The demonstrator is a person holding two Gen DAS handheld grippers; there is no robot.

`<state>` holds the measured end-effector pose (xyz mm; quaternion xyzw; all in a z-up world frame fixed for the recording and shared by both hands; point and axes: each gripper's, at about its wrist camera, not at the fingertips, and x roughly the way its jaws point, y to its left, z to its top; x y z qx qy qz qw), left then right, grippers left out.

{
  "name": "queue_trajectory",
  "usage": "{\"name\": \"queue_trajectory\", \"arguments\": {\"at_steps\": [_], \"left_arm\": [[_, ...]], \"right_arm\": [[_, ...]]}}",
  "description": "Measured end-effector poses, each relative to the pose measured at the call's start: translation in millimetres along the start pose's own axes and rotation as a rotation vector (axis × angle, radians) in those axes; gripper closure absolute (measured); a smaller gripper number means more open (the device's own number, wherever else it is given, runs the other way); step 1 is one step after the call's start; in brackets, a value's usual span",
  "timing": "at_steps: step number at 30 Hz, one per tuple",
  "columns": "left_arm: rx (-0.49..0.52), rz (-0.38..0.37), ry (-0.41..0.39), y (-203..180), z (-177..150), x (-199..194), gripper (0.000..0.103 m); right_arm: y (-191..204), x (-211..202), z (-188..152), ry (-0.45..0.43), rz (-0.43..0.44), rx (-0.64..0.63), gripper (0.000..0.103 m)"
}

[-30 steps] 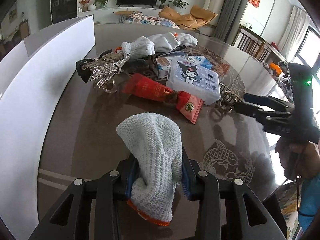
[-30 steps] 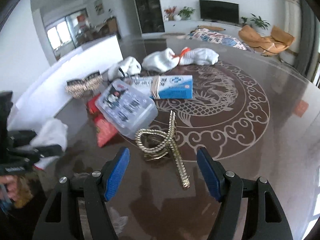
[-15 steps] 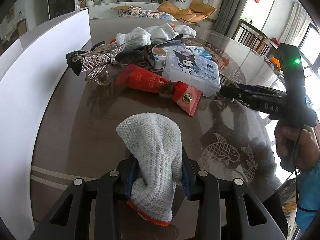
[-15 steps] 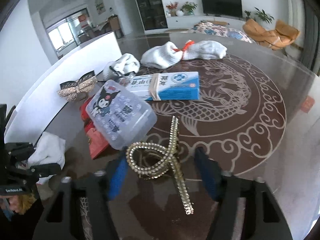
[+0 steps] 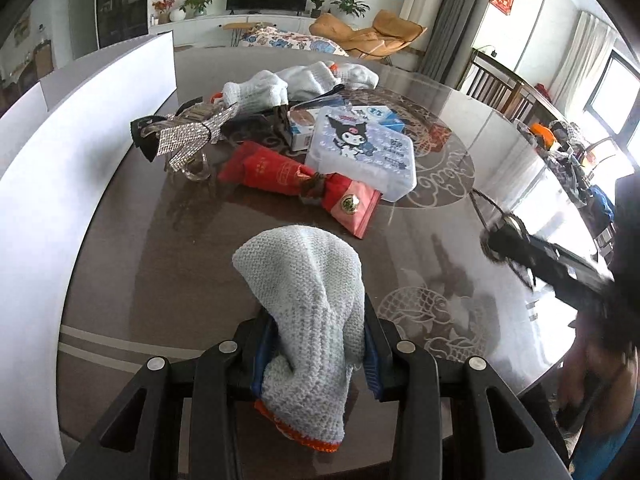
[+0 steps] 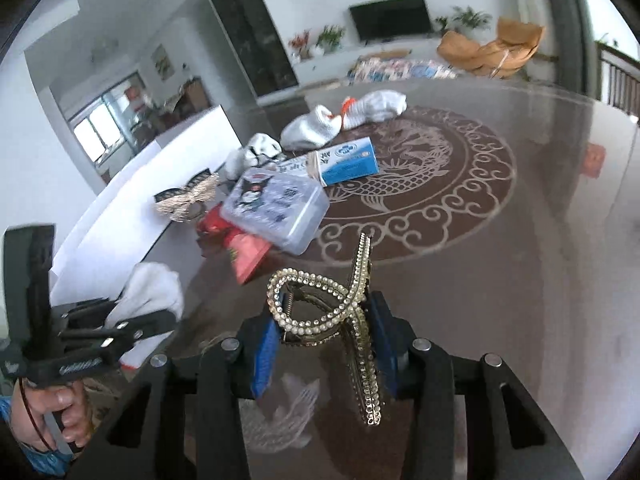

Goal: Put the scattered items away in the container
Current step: 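Grasp the gold chain hair claw with the right tool while the left holds the glove, then carry the glove and hair claw over the white cardboard box with both tools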

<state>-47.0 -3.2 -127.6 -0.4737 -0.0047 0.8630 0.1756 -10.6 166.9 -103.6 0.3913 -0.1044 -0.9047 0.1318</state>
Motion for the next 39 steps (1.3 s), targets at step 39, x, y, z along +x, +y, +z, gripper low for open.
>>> {"name": "queue_trajectory", "arguments": {"at_steps": [39], "left_arm": [[-0.021, -0.053, -0.160, -17.2, -5.2, -47.8, 0.066]], "right_arm": [[41.6, -48.4, -40.5, -0.151, -0.158, -0.022, 0.060]]}}
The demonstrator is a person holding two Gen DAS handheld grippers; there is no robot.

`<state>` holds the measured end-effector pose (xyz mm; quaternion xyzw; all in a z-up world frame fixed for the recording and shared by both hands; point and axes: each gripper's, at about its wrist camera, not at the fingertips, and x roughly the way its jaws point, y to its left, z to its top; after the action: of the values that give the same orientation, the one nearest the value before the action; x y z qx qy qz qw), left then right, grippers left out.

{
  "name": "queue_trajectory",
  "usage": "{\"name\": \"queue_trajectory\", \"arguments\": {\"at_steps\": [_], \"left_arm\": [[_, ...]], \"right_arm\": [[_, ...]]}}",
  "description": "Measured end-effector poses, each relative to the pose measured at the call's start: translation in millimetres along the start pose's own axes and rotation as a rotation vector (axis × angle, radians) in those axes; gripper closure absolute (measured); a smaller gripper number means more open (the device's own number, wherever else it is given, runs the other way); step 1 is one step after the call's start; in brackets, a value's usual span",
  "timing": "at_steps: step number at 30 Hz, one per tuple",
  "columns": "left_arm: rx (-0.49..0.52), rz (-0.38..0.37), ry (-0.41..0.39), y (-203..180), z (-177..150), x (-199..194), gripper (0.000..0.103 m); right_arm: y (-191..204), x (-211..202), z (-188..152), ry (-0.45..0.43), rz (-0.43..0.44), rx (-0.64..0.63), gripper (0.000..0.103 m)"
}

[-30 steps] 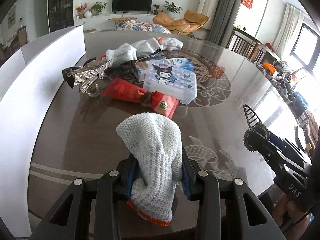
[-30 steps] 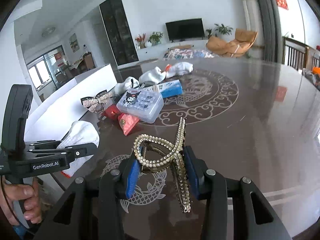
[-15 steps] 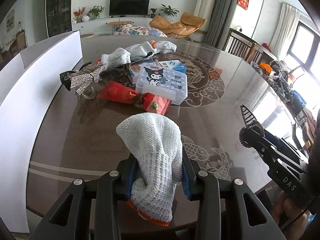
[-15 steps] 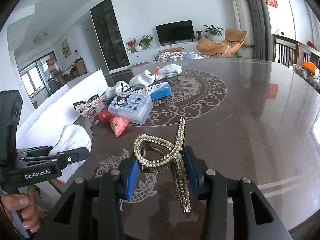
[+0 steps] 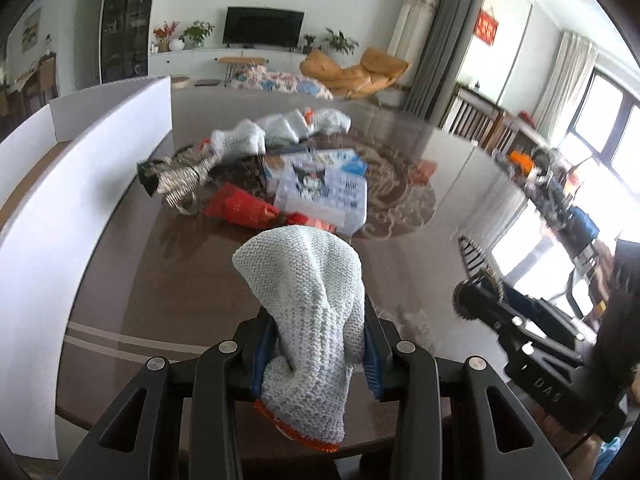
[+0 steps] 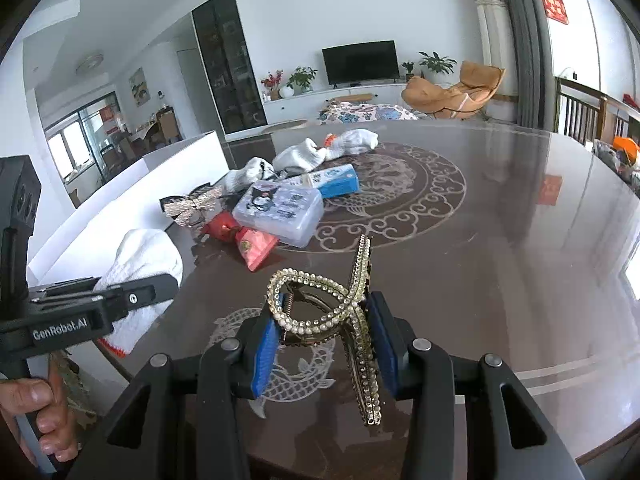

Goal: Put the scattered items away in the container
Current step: 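Carry the glove and hair claw over the white cardboard box with both tools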

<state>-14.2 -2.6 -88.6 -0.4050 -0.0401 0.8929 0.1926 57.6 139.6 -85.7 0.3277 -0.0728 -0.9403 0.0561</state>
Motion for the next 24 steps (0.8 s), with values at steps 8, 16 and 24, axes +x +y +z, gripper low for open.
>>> {"name": "queue_trajectory", "arguments": {"at_steps": [8, 16, 24], "left_arm": [[-0.043, -0.015, -0.108, 19.0, 17.2, -49.1, 0.066], [-0.071, 0.114, -0.110, 49.6, 20.5, -69.7, 0.066], [-0.070, 0.195, -0.135, 65.9, 23.3, -88.2, 0.066]], "right_arm": [[27.0, -10.2, 15.7, 0.003, 0.020, -0.042, 0.060], [63.8, -7.7, 27.5, 0.009, 0.076, -0.100, 0.060], [88.0, -5.7, 36.3, 0.008, 0.095, -0.148, 0.060]]}}
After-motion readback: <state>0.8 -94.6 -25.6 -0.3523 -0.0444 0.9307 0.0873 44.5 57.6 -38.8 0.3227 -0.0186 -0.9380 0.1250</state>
